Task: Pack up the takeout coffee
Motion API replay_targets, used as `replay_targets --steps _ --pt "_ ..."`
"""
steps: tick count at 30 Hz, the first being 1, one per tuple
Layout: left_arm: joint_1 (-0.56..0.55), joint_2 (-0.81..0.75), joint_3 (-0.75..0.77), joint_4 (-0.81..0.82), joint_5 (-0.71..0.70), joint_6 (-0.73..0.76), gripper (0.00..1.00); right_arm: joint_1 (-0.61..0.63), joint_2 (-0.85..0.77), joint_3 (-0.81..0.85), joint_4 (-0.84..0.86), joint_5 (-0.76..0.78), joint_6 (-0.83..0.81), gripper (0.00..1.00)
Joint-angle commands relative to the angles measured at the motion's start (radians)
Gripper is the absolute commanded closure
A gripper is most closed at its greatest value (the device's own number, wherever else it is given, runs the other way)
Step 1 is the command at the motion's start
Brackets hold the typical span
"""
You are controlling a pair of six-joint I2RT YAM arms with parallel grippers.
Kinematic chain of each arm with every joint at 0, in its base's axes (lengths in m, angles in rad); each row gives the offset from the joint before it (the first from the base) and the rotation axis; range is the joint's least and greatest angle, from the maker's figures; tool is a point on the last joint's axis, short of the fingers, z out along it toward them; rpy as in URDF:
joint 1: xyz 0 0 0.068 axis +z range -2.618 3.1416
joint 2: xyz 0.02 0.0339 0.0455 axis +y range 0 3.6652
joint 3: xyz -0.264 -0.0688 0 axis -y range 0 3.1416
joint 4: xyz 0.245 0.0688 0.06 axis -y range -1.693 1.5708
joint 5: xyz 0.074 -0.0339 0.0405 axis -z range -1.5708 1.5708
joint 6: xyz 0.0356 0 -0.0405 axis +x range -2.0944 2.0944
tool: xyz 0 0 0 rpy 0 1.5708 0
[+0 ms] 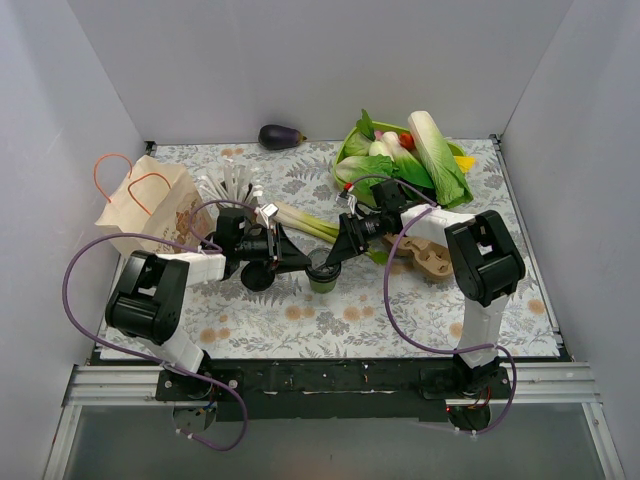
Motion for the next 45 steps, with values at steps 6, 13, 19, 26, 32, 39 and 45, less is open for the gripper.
replay_targets --steps 6,13,19,26,32,39,45 --pt "0.001 0.062 -0.081 -0.21 -0.23 0.062 0.59 0.008 0.01 -0.069 -0.071 0.256 -0.002 0.29" --pt "0.001 0.046 -0.075 -0.131 -0.177 0.036 0.57 0.008 -0.001 -0.088 -0.028 0.246 0.01 0.28" --pt "0.001 -0.039 -0.024 -0.076 -0.054 0.02 0.49 0.007 -0.041 -0.049 0.033 0.123 0.021 0.17" --pt "0.001 -0.121 -0.014 -0.143 -0.008 0.042 0.43 0.002 -0.088 -0.032 0.009 0.042 0.015 0.09" --pt "0.003 -0.185 -0.009 -0.192 0.004 0.077 0.34 -0.012 -0.113 -0.061 0.036 0.026 0.033 0.07" --pt "-0.028 -0.194 -0.001 -0.192 0.018 0.092 0.22 -0.012 -0.113 -0.04 0.066 0.002 0.065 0.07" --pt "-0.088 -0.17 -0.021 -0.148 -0.008 0.059 0.22 -0.012 -0.068 0.0 0.092 0.006 0.082 0.07"
